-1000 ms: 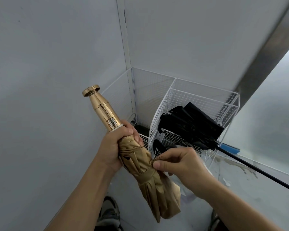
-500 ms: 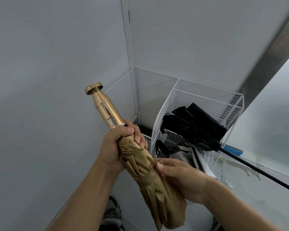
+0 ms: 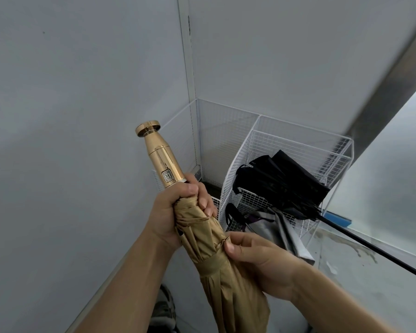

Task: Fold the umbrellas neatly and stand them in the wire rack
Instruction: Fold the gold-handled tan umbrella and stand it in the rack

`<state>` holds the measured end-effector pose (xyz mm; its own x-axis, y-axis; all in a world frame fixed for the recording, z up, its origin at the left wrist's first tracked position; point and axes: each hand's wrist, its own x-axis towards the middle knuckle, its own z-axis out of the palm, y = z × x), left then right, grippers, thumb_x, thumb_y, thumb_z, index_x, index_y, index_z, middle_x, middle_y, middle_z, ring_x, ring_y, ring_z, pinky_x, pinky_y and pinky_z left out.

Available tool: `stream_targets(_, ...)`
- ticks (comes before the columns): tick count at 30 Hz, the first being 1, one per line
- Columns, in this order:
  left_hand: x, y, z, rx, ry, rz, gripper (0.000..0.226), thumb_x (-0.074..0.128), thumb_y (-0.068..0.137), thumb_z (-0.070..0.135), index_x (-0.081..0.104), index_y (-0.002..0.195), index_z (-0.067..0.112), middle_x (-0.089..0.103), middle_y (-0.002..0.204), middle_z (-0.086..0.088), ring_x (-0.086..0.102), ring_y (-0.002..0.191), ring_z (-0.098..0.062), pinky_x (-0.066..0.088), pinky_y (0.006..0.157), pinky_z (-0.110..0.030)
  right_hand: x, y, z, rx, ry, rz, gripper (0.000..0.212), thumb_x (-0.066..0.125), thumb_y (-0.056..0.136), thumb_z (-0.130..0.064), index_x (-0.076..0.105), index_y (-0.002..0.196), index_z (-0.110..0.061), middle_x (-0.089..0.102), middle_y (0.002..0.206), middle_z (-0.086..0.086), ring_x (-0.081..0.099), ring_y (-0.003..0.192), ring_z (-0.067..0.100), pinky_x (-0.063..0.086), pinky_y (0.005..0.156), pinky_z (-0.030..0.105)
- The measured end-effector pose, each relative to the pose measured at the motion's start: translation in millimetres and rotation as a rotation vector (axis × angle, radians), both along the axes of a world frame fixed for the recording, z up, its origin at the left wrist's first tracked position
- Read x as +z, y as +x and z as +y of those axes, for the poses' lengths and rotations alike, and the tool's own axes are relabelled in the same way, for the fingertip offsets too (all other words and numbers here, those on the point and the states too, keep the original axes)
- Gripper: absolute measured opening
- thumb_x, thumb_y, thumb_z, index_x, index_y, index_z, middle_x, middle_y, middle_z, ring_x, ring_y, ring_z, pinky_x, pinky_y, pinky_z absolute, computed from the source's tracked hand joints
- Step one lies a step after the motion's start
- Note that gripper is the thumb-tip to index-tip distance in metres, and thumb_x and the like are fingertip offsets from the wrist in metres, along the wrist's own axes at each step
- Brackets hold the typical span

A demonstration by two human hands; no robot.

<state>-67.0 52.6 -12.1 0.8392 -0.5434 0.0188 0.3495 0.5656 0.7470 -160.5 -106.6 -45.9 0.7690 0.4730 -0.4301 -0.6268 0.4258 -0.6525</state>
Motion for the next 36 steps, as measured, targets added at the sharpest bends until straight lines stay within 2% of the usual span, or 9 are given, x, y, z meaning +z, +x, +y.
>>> stream_targets(3, 0.3, -2.3, -4.4, 0.033, 0.052, 0.049, 0.012, 0.069, 0.062, 0.016, 0.063, 0.072, 0.013, 0.056, 0.062, -0.007, 0.056, 0.052, -0.02, 0.05, 0.056, -0.03, -1.4, -3.7, 6.6, 0.044, 0.079, 0.017, 0.091, 0.093, 0.06, -0.023, 0.05, 0.134, 0.008, 0.061, 0.126, 0.022, 0.061, 0.112, 0.032, 0.049, 0.101, 0.042)
stream_targets(8, 6.4, 3.7, -17.6, 0.107, 0.363, -0.03, 0.034, 0.078, 0.069, 0.025, 0.063, 0.09, 0.003, 0.063, 0.067, -0.012, 0.061, 0.053, -0.023, 0.05, 0.048, -0.029, -2.9, -15.1, 21.5, 0.176, -0.064, -0.03, 0.06, 0.076, 0.076, -0.016, 0.059, 0.133, -0.01, 0.061, 0.135, 0.017, 0.057, 0.127, 0.033, 0.038, 0.114, 0.047)
stream_targets(14, 10.0, 5.3, -29.1, 0.193, 0.342, 0.04, 0.041, 0.07, 0.074, 0.03, 0.063, 0.101, 0.0, 0.065, 0.073, -0.014, 0.063, 0.058, -0.023, 0.053, 0.054, -0.031, 5.0, -12.4, 8.1, -0.013, -0.451, -0.117, 0.032, 0.08, 0.077, -0.006, 0.071, 0.108, -0.006, 0.075, 0.105, 0.013, 0.072, 0.099, 0.025, 0.056, 0.081, 0.029)
stream_targets(17, 4.5, 9.1, -36.3, 0.19, 0.4, 0.033, 0.038, 0.067, 0.082, 0.039, 0.07, 0.104, 0.007, 0.071, 0.091, -0.015, 0.068, 0.08, -0.023, 0.054, 0.071, -0.033, 7.4, -10.3, -3.2, -0.095, -0.61, -0.154, 0.036, 0.081, 0.076, -0.003, 0.068, 0.108, -0.014, 0.077, 0.097, 0.003, 0.073, 0.092, 0.019, 0.058, 0.077, 0.028)
stream_targets(21, -11.1, 21.9, -41.9, 0.348, 0.747, -0.037, 0.025, 0.054, 0.099, 0.037, 0.072, 0.091, 0.022, 0.071, 0.096, -0.002, 0.064, 0.096, -0.02, 0.048, 0.083, -0.034, 22.5, 7.5, -30.9, -0.286, -0.831, -0.255, 0.041, 0.086, 0.072, -0.012, 0.066, 0.107, -0.022, 0.076, 0.095, -0.003, 0.073, 0.09, 0.013, 0.06, 0.085, 0.039)
stream_targets(23, -17.8, 26.7, -44.8, 0.37, 0.863, -0.064, 0.02, 0.054, 0.1, 0.032, 0.069, 0.095, 0.021, 0.068, 0.099, 0.001, 0.061, 0.098, -0.017, 0.047, 0.087, -0.033, 38.4, 28.8, -55.2, -0.432, -0.938, -0.323, 0.042, 0.088, 0.07, -0.017, 0.066, 0.105, -0.022, 0.076, 0.091, -0.005, 0.073, 0.087, 0.011, 0.061, 0.078, 0.032)
stream_targets(26, -26.4, 29.6, -52.2, 0.284, 1.002, -0.173, 0.027, 0.054, 0.1, 0.031, 0.061, 0.124, 0.019, 0.063, 0.122, 0.001, 0.058, 0.108, -0.013, 0.043, 0.096, -0.03, 75.7, 69.3, -94.0, -0.705, -0.997, -0.404, 0.044, 0.088, 0.07, -0.017, 0.065, 0.108, -0.013, 0.074, 0.089, -0.008, 0.072, 0.08, 0.006, 0.054, 0.064, 0.016)
stream_targets(31, -31.9, 33.2, -67.1, 0.199, 1.115, -0.33, 0.047, 0.053, 0.1, 0.035, 0.044, 0.144, 0.022, 0.048, 0.128, 0.005, 0.051, 0.112, -0.011, 0.04, 0.096, -0.028, 120.3, 142.7, -156.1, -1.09, -1.034, -0.449, 0.057, 0.092, 0.063, -0.024, 0.068, 0.114, -0.012, 0.073, 0.1, -0.005, 0.07, 0.091, 0.012, 0.059, 0.084, 0.032)
stream_targets(36, -41.0, 40.3, -81.2, 0.145, 1.093, -0.391, 0.04, 0.056, 0.098, 0.033, 0.05, 0.137, 0.025, 0.058, 0.125, 0.003, 0.058, 0.106, -0.008, 0.045, 0.086, -0.02, 99.9, 191.9, -181.0, -1.082, -1.129, -0.387, 0.06, 0.092, 0.062, -0.027, 0.066, 0.114, -0.013, 0.07, 0.104, -0.004, 0.067, 0.098, 0.018, 0.057, 0.09, 0.039)
